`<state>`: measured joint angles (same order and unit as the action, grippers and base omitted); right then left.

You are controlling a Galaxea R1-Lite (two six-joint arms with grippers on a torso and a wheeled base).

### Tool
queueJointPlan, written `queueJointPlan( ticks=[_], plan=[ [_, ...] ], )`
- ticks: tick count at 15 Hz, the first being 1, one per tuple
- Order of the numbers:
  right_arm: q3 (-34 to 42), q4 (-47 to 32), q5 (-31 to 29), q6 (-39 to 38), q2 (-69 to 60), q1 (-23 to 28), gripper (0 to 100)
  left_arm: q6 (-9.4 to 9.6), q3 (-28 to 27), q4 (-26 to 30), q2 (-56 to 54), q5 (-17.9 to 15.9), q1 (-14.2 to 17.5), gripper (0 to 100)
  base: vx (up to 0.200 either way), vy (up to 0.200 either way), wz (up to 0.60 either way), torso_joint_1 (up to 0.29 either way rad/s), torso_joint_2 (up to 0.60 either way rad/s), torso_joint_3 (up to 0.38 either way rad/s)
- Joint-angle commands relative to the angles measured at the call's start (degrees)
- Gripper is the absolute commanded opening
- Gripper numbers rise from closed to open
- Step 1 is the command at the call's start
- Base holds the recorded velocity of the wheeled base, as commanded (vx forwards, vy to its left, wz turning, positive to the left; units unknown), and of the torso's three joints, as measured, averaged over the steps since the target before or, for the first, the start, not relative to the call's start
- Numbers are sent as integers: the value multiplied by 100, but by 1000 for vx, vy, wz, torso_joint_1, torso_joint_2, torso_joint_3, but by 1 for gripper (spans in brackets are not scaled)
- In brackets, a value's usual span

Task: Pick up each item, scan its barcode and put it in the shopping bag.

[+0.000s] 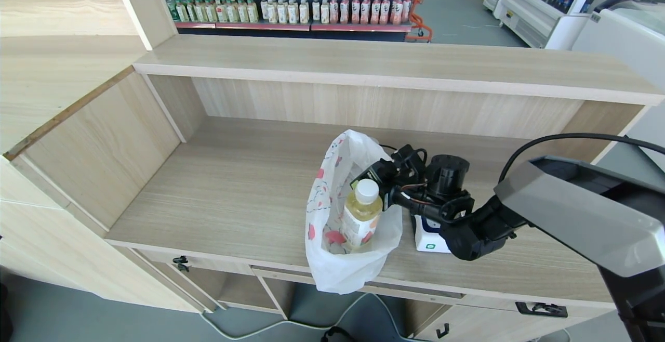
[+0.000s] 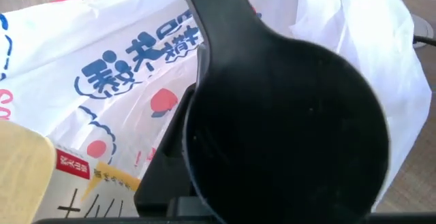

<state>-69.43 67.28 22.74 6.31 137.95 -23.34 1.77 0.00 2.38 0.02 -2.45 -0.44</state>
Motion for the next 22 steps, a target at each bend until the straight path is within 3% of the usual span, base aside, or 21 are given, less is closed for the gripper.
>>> queueJointPlan(
  ticks=[1, 9, 10, 17, 20, 22],
  plan=[
    [-97, -13, 3, 1, 109, -12, 0, -1, 0, 0, -2, -1, 0, 100, 0, 0, 0, 0, 0, 0],
    [-133, -13, 126, 19, 189, -21, 0, -1, 0, 0, -2, -1, 9, 100, 0, 0, 0, 0, 0, 0],
    [-141, -4, 126, 28, 180, -12, 100, -1, 0, 0, -2, -1, 0, 100, 0, 0, 0, 0, 0, 0],
    [184, -83, 126, -227, -690, 208, 100, -1, 0, 0, -2, -1, 0, 100, 0, 0, 0, 0, 0, 0],
    [1001, -145, 126, -262, -1824, 489, 100, -1, 0, 0, -2, -1, 0, 100, 0, 0, 0, 0, 0, 0],
    [2021, -233, 108, -43, -2949, 726, 100, -1, 0, 0, -2, -1, 0, 100, 0, 0, 0, 0, 0, 0]
  ],
)
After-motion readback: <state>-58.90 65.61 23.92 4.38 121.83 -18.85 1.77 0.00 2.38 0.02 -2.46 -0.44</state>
